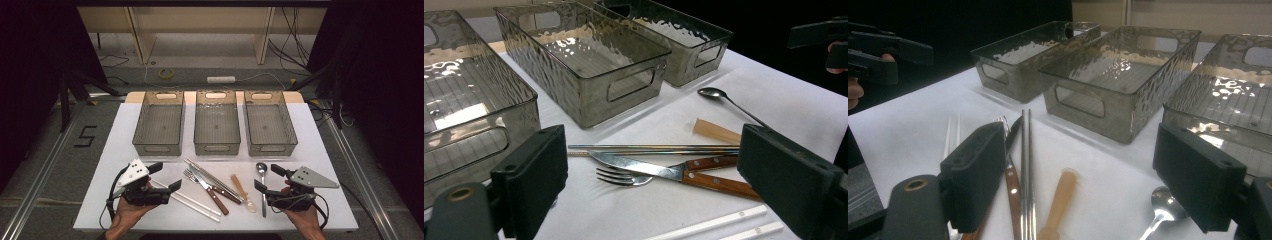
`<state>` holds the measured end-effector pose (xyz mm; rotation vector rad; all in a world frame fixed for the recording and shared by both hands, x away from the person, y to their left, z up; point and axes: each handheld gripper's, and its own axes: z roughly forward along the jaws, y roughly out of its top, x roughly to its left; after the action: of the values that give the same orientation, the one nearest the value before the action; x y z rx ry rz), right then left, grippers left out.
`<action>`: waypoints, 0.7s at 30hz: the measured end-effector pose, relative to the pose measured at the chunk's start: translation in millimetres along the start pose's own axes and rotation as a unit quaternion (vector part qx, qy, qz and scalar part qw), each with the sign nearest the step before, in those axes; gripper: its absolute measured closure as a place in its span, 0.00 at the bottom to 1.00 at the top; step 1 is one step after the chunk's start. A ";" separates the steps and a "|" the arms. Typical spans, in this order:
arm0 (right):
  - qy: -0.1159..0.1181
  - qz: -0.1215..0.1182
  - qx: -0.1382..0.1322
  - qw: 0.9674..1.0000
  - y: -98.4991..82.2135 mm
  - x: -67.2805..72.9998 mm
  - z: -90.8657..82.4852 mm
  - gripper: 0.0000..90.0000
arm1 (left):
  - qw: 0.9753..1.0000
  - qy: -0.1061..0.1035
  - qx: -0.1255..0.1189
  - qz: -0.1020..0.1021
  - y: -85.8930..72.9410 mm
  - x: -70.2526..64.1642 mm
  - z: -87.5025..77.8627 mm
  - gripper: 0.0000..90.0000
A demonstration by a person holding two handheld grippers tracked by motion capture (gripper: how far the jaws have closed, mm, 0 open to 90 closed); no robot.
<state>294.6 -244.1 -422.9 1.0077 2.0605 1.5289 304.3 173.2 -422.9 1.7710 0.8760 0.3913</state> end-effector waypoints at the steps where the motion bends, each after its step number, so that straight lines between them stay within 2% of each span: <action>1: 0.000 0.000 0.000 1.000 0.0 0.0 0.0 0.25 | 1.000 0.000 0.001 0.000 0.0 0.0 0.1 0.14; 8: 0.004 0.002 0.002 1.000 -0.1 -0.2 0.6 0.25 | 1.000 0.001 0.009 0.007 0.6 1.0 1.3 0.14; 10: 0.004 0.002 0.004 1.000 -0.1 0.0 0.9 0.25 | 1.000 -0.005 0.018 0.007 1.5 2.1 2.1 0.14; 13: 0.004 0.002 0.006 1.000 -0.3 -0.2 1.0 0.26 | 0.999 -0.013 0.045 0.020 4.0 3.7 5.5 0.14; 15: 0.004 0.003 0.006 1.000 -0.3 -0.5 1.2 0.26 | 0.998 -0.011 0.050 0.024 4.7 3.4 6.3 0.14; 17: 0.004 0.003 0.007 1.000 -0.5 -0.8 1.4 0.26 | 0.997 -0.010 0.063 0.037 7.3 3.0 7.7 0.14; 21: 0.004 0.004 0.009 1.000 -0.5 -0.9 2.0 0.26 | 0.996 -0.015 0.075 0.042 9.1 1.9 9.2 0.14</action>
<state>296.4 -243.6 -424.1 1.0196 2.0813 1.5243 314.8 166.9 -418.3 1.9522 0.8302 0.3587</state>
